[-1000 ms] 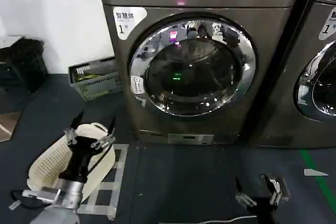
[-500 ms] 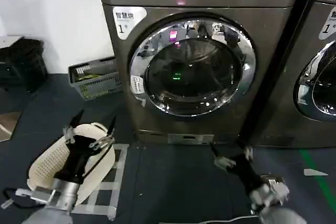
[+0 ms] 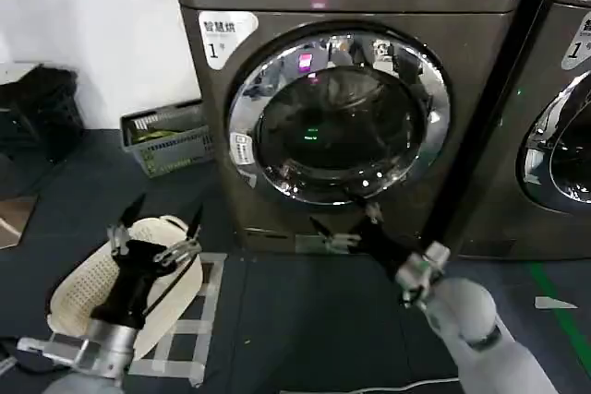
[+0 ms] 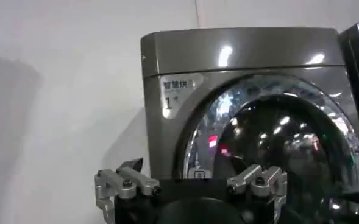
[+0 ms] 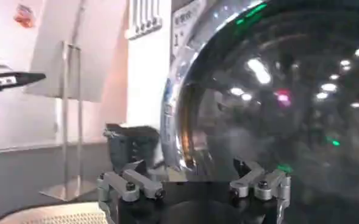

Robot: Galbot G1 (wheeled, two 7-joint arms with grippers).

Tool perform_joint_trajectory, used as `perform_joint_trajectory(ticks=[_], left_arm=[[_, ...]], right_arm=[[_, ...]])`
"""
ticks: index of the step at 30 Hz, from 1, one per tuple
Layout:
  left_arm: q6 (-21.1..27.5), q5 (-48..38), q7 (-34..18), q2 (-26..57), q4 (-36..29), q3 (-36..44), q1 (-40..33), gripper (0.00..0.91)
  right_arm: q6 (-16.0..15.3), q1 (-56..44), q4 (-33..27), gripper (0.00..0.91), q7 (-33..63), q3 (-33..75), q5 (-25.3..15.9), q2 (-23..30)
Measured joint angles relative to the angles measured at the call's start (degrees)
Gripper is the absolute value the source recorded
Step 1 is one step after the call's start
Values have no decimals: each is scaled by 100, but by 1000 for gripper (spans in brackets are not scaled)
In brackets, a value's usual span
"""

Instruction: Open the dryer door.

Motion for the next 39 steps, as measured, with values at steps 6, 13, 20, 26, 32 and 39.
perform_joint_trajectory(ticks=[6,13,20,26,32,39], left_arm=[[80,-85,-38,18,-81,-6,52,907],[77,-127,10,-4,-52,-14,56,907],[47,-120,19,-23,20,7,33,907],[42,-113,23,-26,45,29,16,907],[38,-108,40,-17,24,31,38,907],[36,-59,43,-41,24,133,44,907]], right_arm=[[12,417,-348,907,-35,-352,-45,87],[-71,931,-778,907,-101,-691,-290,251],[29,1550,-1372,907,-101,-1026,-307,551],[60,2091,-2000,907,-214,-1309,-313,899],[90,2362,-2467,907,-351,-1393,-308,1091],[122,2529,-2773,907,-502,-1531,-308,1178]])
